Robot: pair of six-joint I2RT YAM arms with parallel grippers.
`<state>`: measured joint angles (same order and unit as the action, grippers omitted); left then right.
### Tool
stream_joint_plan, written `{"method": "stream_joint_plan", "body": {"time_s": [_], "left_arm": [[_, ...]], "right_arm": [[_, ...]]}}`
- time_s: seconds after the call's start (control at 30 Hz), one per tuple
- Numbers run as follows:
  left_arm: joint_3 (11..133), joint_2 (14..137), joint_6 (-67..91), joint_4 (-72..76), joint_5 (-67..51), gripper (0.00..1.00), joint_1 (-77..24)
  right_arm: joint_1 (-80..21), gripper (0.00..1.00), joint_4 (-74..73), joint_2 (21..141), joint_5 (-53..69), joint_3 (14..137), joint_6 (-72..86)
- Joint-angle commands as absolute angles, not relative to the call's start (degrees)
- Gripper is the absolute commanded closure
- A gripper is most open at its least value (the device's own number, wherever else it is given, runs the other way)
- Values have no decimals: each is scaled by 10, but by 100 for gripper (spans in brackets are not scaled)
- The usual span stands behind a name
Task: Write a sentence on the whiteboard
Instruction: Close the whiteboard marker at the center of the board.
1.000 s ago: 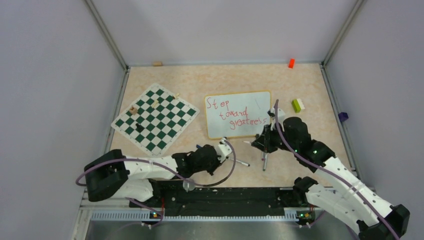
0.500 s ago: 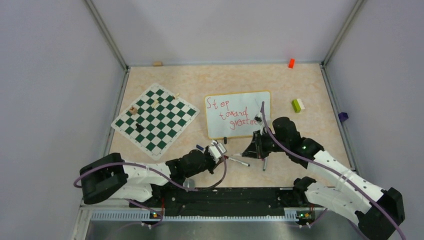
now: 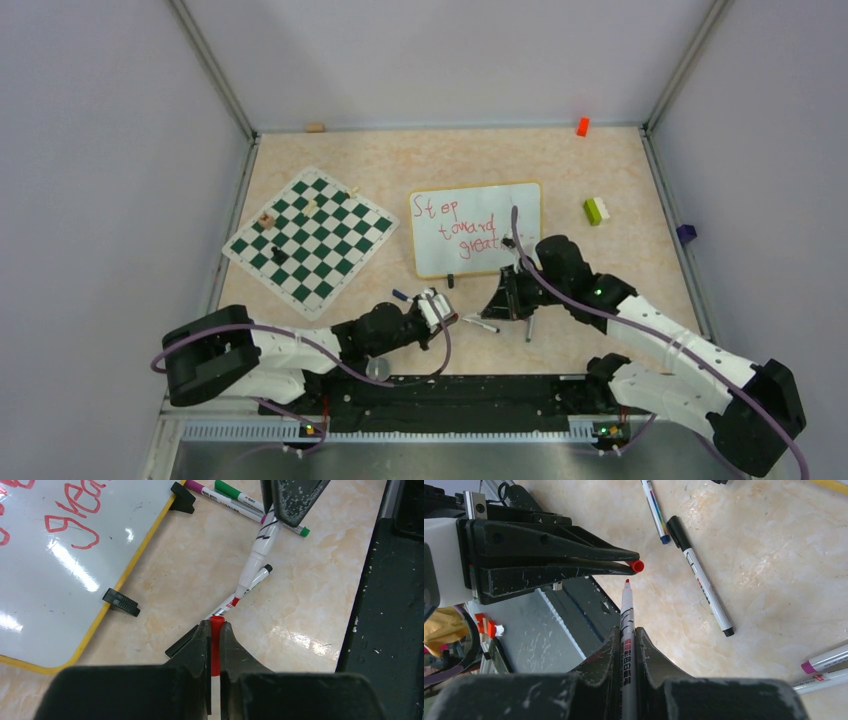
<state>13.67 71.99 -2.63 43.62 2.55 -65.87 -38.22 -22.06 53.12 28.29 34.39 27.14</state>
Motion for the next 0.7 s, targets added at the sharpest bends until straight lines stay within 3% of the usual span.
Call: {"method": "stream_joint_plan", "body": {"time_s": [0.0, 0.67], "left_arm": [[129, 709, -39, 477, 9, 100, -665], [124, 704, -41, 483, 14, 100, -669]], "right_arm": [[-390, 100, -189, 536, 285, 345, 273], [-394, 100, -162, 560, 285, 331, 275]]}}
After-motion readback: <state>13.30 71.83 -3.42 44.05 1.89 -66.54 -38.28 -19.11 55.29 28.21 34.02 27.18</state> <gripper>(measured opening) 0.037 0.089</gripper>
